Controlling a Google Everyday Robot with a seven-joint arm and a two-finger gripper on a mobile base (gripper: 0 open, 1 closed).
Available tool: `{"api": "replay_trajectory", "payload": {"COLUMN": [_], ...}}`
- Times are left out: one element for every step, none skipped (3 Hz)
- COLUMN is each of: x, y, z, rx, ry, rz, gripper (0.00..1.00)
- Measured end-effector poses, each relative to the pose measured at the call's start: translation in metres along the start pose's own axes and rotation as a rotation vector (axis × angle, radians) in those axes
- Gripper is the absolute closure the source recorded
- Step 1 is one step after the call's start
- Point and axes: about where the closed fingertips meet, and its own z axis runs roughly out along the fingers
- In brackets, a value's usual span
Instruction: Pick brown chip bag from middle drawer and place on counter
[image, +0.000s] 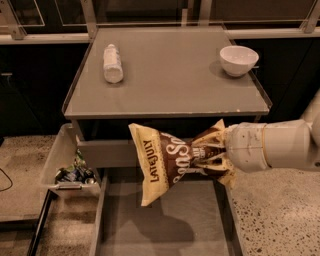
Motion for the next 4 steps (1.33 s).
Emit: {"api": "replay_trajectory", "payload": {"x": [0.000, 0.005, 0.003, 0.017], "y": [-0.040, -0.100, -0.159, -0.205], "z": [0.000, -0.003, -0.009, -0.012], "rx": [0.014, 0.038, 0.072, 0.125], "ry": [0.000, -0.008, -0.003, 0.010], "rz": [-0.064, -0.103, -0.140, -0.132], "gripper": [1.00, 1.00, 1.00, 1.00]}}
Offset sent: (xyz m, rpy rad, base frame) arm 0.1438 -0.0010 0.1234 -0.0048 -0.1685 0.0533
